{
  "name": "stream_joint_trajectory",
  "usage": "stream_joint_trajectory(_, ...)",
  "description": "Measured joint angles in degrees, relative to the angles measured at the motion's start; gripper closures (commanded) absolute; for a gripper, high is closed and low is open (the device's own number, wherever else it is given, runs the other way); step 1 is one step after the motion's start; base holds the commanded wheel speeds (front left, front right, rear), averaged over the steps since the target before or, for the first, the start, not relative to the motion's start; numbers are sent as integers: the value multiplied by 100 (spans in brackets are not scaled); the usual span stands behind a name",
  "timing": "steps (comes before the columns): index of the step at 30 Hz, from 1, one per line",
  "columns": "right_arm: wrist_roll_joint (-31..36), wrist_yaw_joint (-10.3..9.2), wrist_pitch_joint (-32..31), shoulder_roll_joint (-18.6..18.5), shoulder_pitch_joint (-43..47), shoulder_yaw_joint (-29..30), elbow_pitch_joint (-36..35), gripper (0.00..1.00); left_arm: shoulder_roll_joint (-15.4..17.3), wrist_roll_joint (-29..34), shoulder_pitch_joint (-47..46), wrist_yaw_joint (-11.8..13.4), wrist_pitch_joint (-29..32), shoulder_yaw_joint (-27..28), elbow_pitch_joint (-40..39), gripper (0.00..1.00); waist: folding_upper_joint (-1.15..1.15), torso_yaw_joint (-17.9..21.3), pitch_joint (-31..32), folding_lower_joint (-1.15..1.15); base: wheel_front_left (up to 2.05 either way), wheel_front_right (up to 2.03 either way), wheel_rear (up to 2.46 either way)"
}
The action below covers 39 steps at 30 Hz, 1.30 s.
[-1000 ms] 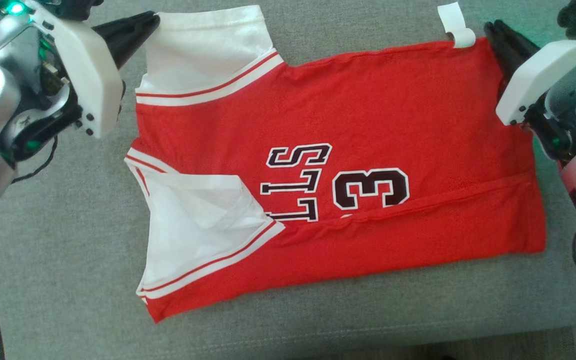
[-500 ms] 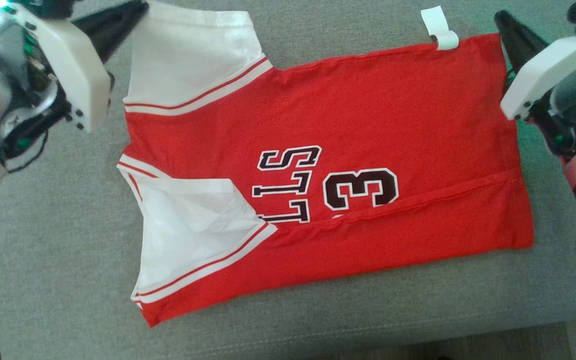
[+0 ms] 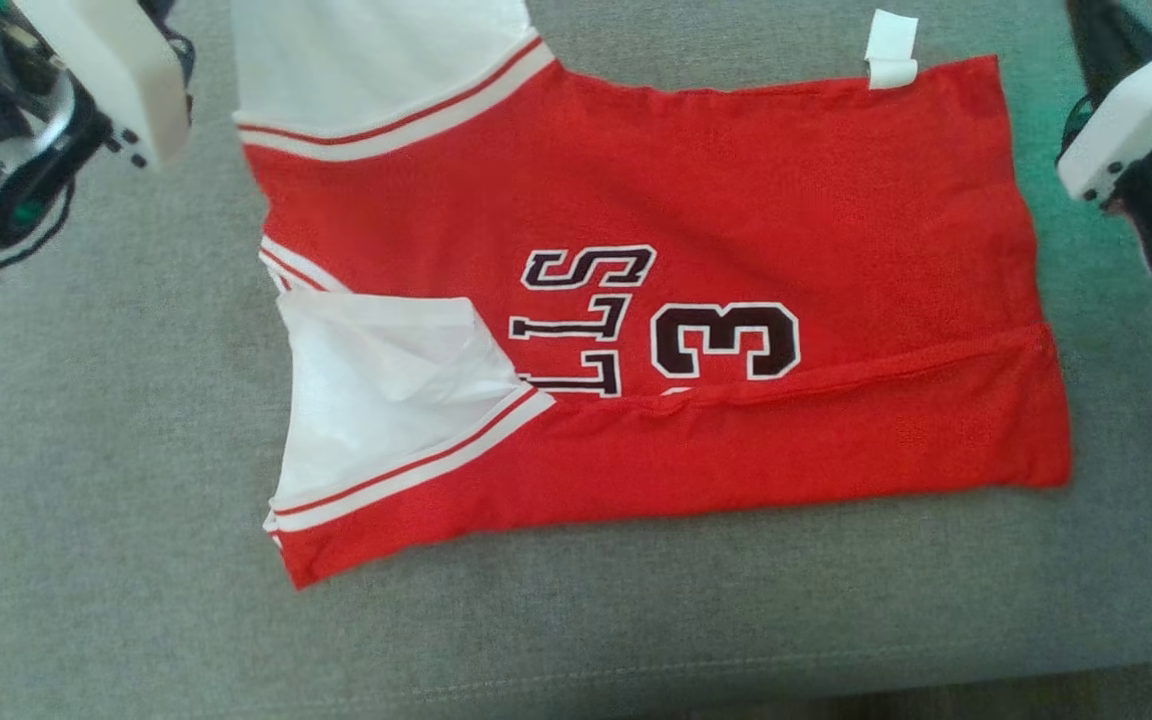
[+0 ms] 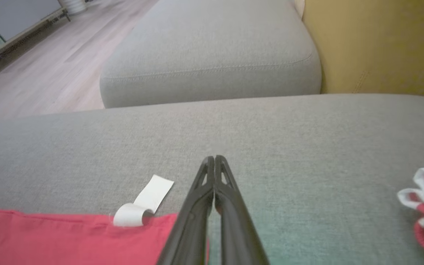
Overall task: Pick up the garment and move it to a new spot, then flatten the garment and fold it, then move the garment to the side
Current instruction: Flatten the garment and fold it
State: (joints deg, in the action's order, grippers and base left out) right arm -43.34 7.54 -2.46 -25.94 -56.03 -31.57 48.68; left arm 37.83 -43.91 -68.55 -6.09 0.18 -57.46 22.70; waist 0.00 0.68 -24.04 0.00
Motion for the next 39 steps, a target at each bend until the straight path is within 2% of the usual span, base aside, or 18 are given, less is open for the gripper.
stream_joint_trajectory(1, -62, 0, -126, -12, 27, -33, -41, 100, -15, -15, 9, -3, 8, -27, 14, 100, 0, -20, -1, 0, 0, 0, 0)
stream_joint_trajectory(3, -171, 0, -243, -53, 119, -76, -176, 0, -33, -22, 26, -9, 36, -94, 35, 100, 0, -52, -15, 0, 0, 0, 0)
stream_joint_trajectory(7, -499, 0, -545, -245, 439, -104, -520, 0, -126, -22, 28, -48, 49, -156, 71, 100, 0, -145, -61, 0, 0, 0, 0)
stream_joint_trajectory(12, -670, 0, -555, -602, 803, -23, -903, 0, -260, -22, 24, -79, 11, -238, 110, 100, 0, -288, -125, 0, 0, 0, 0)
stream_joint_trajectory(22, -635, 0, -616, -648, 870, -75, -1239, 0, -349, -27, 22, -98, -78, -350, 194, 100, 0, -367, -145, 0, 0, 0, 0)
stream_joint_trajectory(29, -353, 0, -743, -761, 942, -134, -1363, 0, -361, -84, 9, -103, -134, -457, 252, 100, 0, -377, -163, 0, 0, 0, 0)
stream_joint_trajectory(30, -296, 0, -762, -767, 963, -130, -1358, 3, -361, -97, 8, -103, -135, -467, 259, 100, 0, -380, -172, 0, 0, 0, 0)
stream_joint_trajectory(31, -236, 0, -773, -766, 975, -104, -1327, 19, -367, -114, -7, -104, -136, -485, 270, 100, 0, -388, -195, 0, 0, 0, 0)
stream_joint_trajectory(32, -201, 0, -797, -766, 972, -86, -1322, 22, -370, -114, -25, -104, -136, -495, 280, 100, 0, -394, -208, 0, 0, 0, 0)
stream_joint_trajectory(33, -179, 0, -799, -766, 969, -69, -1310, 36, -374, -114, -50, -104, -137, -506, 290, 100, 0, -400, -221, 0, 0, 0, 0)
stream_joint_trajectory(34, -155, 0, -818, -766, 967, -51, -1289, 41, -380, -114, -83, -104, -151, -519, 299, 100, 0, -409, -235, 0, 0, 0, 0)
stream_joint_trajectory(36, -126, 0, -851, -765, 967, -25, -1227, 36, -398, -114, -143, -105, -187, -542, 304, 100, 0, -432, -259, 0, 0, 0, 0)
stream_joint_trajectory(37, -98, 0, -858, -762, 964, -3, -1185, 49, -410, -114, -169, -105, -188, -553, 310, 100, 0, -445, -272, 0, 0, 0, 0)
stream_joint_trajectory(38, -78, 0, -858, -762, 959, 20, -1149, 56, -421, -115, -191, -105, -189, -570, 323, 100, 0, -459, -285, 0, 0, 0, 0)
stream_joint_trajectory(39, -58, 0, -858, -761, 950, 43, -1107, 56, -432, -115, -213, -107, -201, -588, 338, 100, 0, -473, -297, 0, 0, 0, 0)
